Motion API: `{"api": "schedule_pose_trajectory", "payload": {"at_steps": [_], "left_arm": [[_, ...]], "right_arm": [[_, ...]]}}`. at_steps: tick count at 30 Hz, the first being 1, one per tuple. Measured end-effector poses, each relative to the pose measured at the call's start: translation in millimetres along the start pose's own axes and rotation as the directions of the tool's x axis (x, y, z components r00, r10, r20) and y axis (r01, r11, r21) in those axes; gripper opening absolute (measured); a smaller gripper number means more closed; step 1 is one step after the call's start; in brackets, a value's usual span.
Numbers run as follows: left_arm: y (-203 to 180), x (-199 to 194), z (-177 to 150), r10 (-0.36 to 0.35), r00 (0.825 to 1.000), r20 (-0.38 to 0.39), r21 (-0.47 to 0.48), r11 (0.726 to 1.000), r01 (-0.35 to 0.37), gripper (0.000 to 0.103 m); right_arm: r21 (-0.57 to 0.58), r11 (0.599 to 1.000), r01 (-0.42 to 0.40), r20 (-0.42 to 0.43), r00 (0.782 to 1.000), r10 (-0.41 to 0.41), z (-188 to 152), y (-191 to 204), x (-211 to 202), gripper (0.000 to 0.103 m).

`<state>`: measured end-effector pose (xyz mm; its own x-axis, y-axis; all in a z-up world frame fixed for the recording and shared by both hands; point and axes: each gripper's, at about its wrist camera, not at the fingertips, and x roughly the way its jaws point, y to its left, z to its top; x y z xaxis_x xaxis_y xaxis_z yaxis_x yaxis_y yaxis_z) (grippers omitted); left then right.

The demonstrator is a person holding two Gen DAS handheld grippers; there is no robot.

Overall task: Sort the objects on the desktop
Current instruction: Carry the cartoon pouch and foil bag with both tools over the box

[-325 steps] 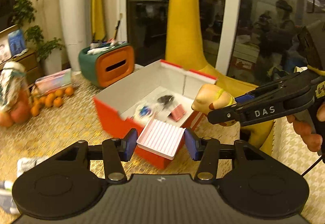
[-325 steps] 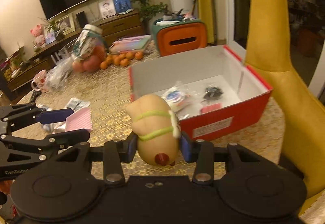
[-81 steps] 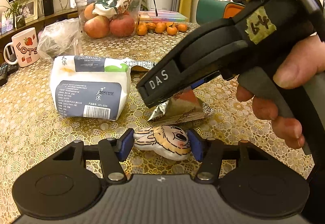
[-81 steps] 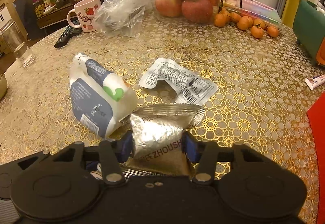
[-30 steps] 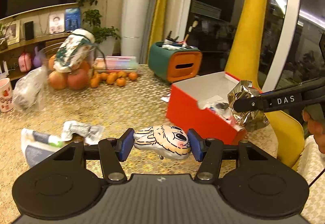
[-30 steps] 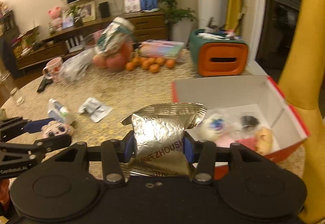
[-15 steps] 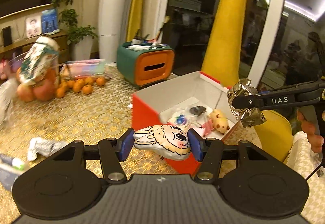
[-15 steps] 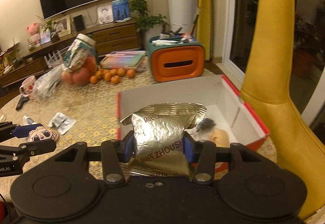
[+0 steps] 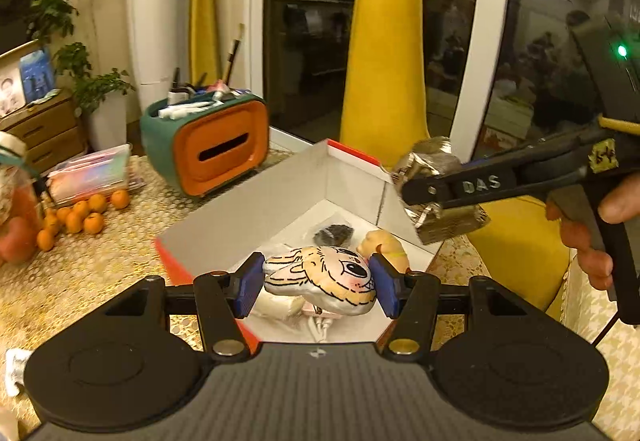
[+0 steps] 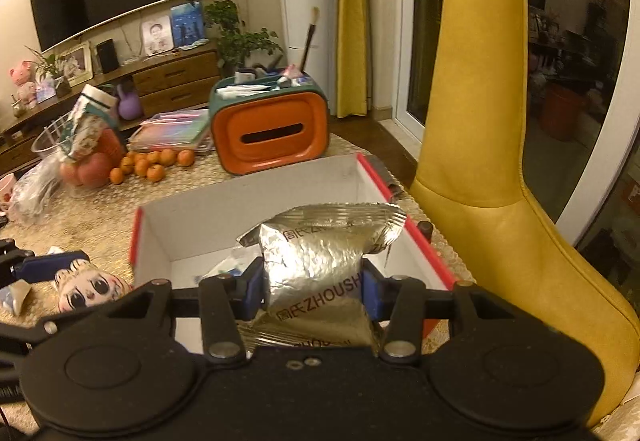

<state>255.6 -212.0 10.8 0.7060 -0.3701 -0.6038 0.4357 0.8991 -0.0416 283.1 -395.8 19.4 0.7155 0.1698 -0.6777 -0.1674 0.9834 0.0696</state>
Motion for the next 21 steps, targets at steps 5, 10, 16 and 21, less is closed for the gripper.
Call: {"api": "schedule_pose_trajectory", "payload": {"at_steps": [5,10,16,21], "left_arm": [[-5.5,24.4,2.6,-0.013,0.999,-0.048,-0.011,1.000,0.012,0.056],[-2.8,51.9,3.0,0.003,0.995,-0.100,-0.021,1.000,-0.005,0.056],[5.9,81.9,2.1,0.030,0.988,-0.154,-0.017,0.999,-0.033,0.056],[9.5,96.1,-2.1,0.024,0.982,-0.185,-0.017,0.999,-0.028,0.056]], "right_arm": [[0.014,1.000,0.011,-0.010,1.000,-0.011,3.8,-6.6,19.7,0.047],[0.026,1.000,0.007,-0.042,0.999,-0.006,8.4,-9.5,42.9,0.047],[0.008,1.000,0.012,-0.079,0.997,-0.011,8.5,-2.3,69.0,0.047],[-0.008,1.000,0.020,-0.111,0.994,-0.021,4.6,3.6,87.3,0.047]]}}
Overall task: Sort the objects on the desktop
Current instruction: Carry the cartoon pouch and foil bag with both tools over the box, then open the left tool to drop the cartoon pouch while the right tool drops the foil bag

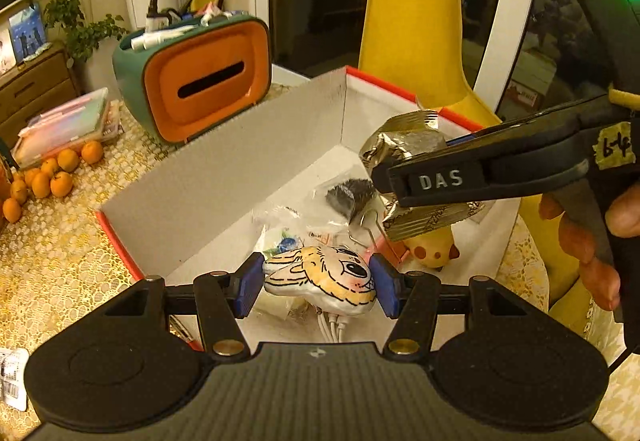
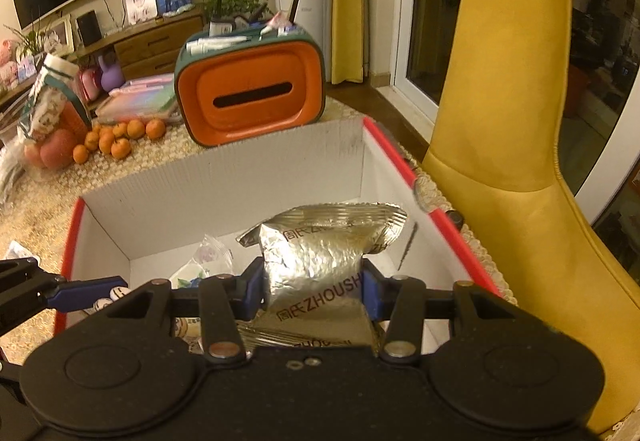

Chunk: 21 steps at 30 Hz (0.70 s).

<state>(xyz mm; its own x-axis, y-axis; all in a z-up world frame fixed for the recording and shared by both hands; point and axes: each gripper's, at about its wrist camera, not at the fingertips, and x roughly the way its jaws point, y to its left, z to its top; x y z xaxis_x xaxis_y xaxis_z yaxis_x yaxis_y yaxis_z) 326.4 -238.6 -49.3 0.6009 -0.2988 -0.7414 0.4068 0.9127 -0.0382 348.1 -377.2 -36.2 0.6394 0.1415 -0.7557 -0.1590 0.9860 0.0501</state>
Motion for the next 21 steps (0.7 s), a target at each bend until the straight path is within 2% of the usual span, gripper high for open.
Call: {"api": "schedule_pose_trajectory", "payload": {"at_steps": [9,21], "left_arm": [[-2.4,22.8,-3.4,-0.011,0.998,-0.056,0.026,1.000,0.013,0.056],[1.1,36.3,0.0,-0.058,0.987,-0.147,0.003,0.998,0.059,0.057]], "right_arm": [[-0.012,1.000,0.017,-0.046,0.999,-0.018,-3.9,2.4,21.0,0.047],[-0.029,0.999,0.020,-0.041,0.999,-0.021,-3.9,3.9,24.9,0.050]]}}
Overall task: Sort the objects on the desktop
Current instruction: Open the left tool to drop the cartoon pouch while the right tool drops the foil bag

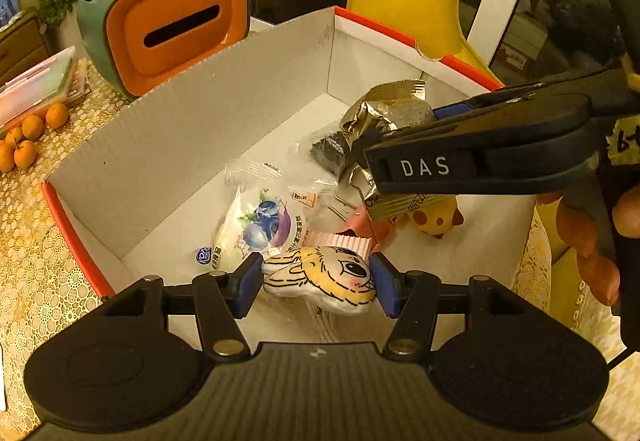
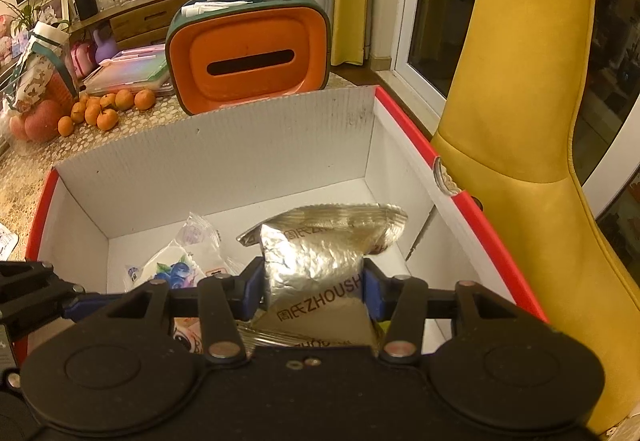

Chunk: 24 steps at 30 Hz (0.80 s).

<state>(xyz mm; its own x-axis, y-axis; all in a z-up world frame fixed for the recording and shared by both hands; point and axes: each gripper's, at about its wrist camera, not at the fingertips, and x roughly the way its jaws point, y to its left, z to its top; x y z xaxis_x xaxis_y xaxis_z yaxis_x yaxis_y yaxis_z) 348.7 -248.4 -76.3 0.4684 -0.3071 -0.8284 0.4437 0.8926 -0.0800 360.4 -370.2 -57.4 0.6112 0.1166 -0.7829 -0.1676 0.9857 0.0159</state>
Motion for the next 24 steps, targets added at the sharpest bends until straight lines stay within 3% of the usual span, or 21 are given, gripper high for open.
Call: {"api": "schedule_pose_trajectory", "payload": {"at_steps": [5,13,15,17,19,24], "left_arm": [[-0.8,0.2,0.3,0.002,1.000,-0.011,0.001,1.000,-0.002,0.057],[-1.8,-6.4,-1.3,0.019,1.000,0.010,-0.001,1.000,-0.019,0.057],[-0.9,-9.8,-1.6,0.028,0.999,0.018,-0.008,1.000,-0.028,0.062],[2.7,-13.8,-1.8,0.034,0.999,0.020,-0.034,0.999,-0.033,0.077],[3.4,-17.6,-2.8,0.008,1.000,0.023,-0.027,1.000,-0.008,0.077],[-8.0,-30.9,-6.5,0.028,0.998,0.053,0.023,0.999,-0.029,0.077]], "right_arm": [[-0.006,1.000,0.004,0.003,1.000,-0.004,-1.0,1.1,-0.7,0.051],[-0.010,1.000,-0.001,0.022,1.000,0.001,-2.1,2.8,-8.1,0.062],[-0.002,1.000,-0.004,0.025,1.000,0.004,-2.5,2.6,-10.9,0.065],[0.003,1.000,-0.004,0.028,1.000,0.004,-2.6,3.0,-13.6,0.065],[0.004,1.000,-0.001,0.032,0.999,0.001,-2.7,3.5,-17.0,0.065],[0.001,1.000,0.003,0.039,0.999,-0.003,-2.5,6.1,-27.7,0.065]]}}
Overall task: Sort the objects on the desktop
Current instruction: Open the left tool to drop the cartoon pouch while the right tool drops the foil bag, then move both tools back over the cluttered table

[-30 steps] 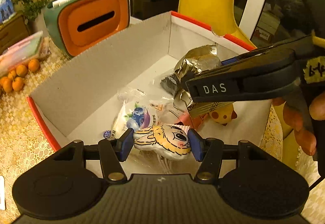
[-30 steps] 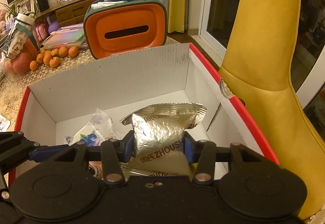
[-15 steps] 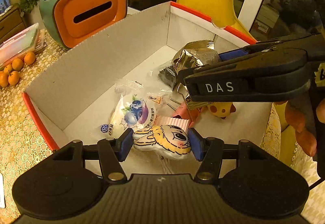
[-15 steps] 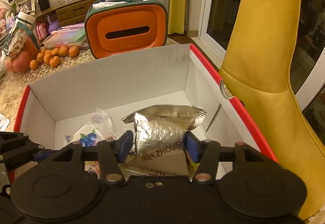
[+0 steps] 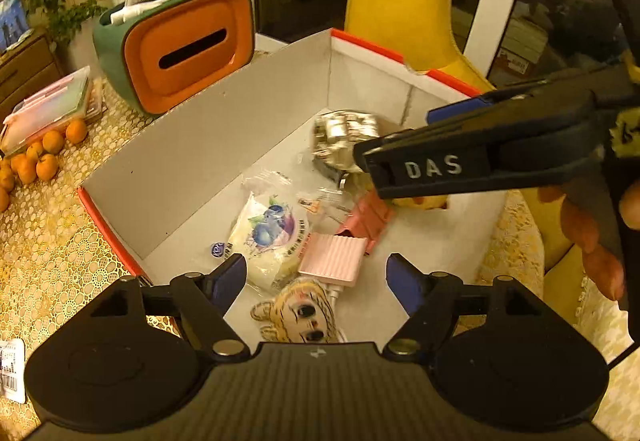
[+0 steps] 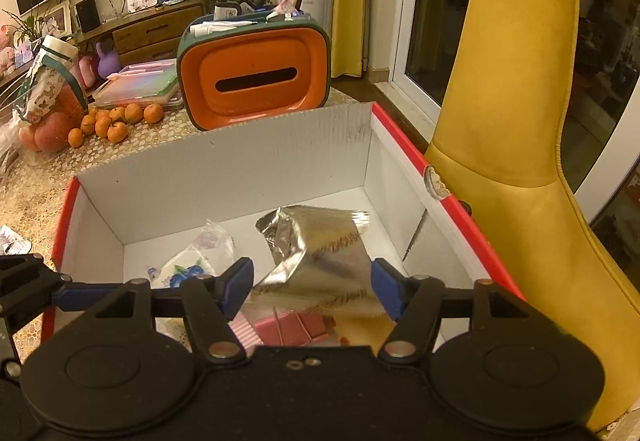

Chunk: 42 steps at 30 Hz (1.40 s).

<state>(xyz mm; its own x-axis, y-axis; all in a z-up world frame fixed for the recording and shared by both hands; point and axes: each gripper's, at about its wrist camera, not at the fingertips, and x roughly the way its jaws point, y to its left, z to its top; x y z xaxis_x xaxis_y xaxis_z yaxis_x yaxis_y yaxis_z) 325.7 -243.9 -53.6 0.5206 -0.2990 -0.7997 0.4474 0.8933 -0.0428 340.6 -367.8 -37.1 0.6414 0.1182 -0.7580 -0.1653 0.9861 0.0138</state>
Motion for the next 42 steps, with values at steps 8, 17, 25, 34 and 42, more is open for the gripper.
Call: {"api": "schedule_pose_trajectory", "payload": {"at_steps": [8,17,25,34,42], "left_arm": [[0.8,-32.5,-5.9,-0.001,0.998,0.060,-0.013,1.000,0.001,0.077],[11.8,-79.4,-26.0,0.021,0.990,0.137,-0.043,0.999,-0.016,0.077],[21.1,-124.9,-49.1,0.042,0.975,0.217,-0.050,0.998,-0.031,0.077],[31.3,-168.2,-84.7,0.077,0.962,0.263,-0.069,0.996,-0.061,0.077],[53.2,-202.4,-121.9,0.113,0.945,0.306,-0.090,0.992,-0.090,0.080]], "right_arm": [[-0.017,1.000,0.007,0.021,1.000,-0.006,-0.5,10.2,-24.5,0.068],[-0.049,0.999,-0.008,0.054,0.998,0.010,-3.2,28.9,-61.1,0.069],[-0.081,0.996,-0.037,0.092,0.995,0.045,-13.1,50.1,-97.3,0.074],[-0.090,0.994,-0.065,0.110,0.991,0.075,-25.9,73.5,-123.5,0.075],[-0.105,0.991,-0.086,0.121,0.988,0.098,-40.9,106.2,-140.5,0.084]]}}
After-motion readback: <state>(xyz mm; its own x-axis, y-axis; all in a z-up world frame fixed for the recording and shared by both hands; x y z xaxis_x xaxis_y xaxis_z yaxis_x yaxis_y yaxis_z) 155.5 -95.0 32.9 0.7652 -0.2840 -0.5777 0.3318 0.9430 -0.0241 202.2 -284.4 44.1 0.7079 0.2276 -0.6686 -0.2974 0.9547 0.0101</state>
